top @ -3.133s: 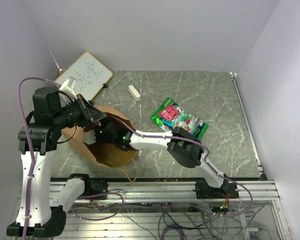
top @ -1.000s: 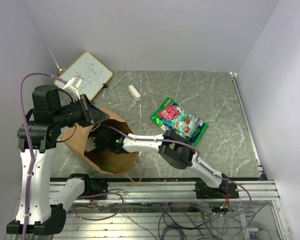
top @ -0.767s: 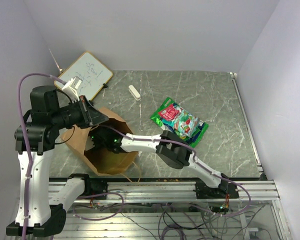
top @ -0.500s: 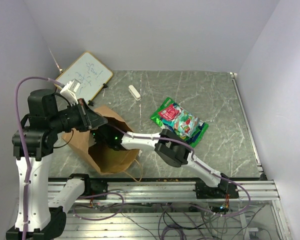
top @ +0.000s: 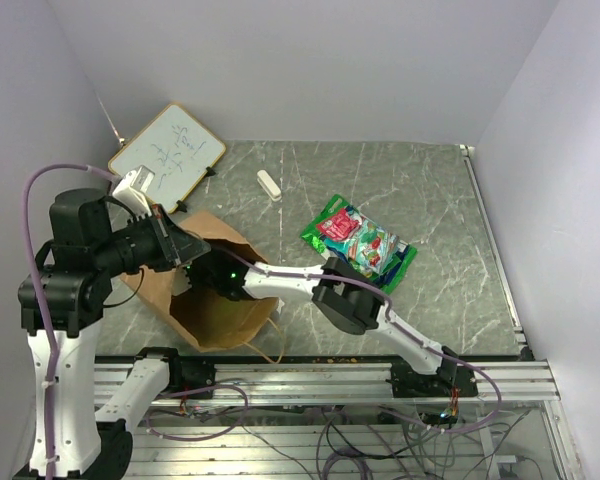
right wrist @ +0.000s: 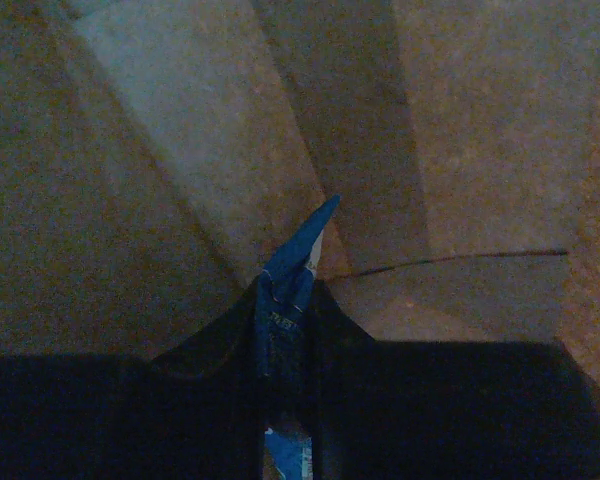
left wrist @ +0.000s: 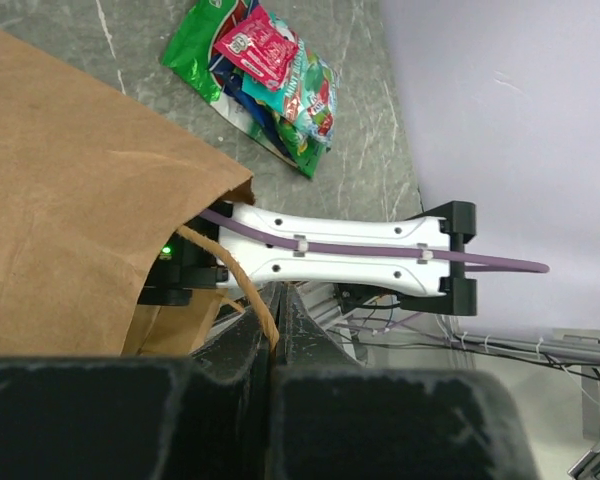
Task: Take the snacks out of the paper bag
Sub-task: Take out the snack from the paper bag.
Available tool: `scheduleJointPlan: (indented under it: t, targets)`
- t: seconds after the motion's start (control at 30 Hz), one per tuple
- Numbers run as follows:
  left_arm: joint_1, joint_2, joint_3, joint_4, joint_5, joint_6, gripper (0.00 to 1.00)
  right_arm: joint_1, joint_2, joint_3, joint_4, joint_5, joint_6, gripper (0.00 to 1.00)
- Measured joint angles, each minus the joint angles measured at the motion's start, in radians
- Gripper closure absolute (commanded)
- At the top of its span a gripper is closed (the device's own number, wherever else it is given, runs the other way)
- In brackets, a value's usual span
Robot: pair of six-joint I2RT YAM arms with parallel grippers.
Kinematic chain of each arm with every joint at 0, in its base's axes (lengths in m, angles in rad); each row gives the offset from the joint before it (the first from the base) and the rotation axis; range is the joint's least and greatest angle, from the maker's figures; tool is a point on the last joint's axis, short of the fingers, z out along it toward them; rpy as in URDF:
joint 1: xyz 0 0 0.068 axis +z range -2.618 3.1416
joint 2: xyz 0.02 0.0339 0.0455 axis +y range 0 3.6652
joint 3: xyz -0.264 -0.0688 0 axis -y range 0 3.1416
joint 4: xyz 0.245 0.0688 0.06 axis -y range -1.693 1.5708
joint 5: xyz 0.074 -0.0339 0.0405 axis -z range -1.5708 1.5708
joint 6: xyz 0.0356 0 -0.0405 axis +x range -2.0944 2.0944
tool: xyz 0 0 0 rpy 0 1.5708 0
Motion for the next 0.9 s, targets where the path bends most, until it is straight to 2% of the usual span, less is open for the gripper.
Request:
scheduleJointPlan:
  t: [0.47,0.9]
  targets:
    - [0.0,-0.029,-0.002,0.004,-0.1,-0.023,0.93,0.031,-0.422,-0.46,0.121,-0.198,0.08,1.0]
    - [0.0,-0.021,-0.013,0.064,-0.108,-0.042,0.93,0.045,-0.676,-0.666,0.194,-0.298,0.187,1.0]
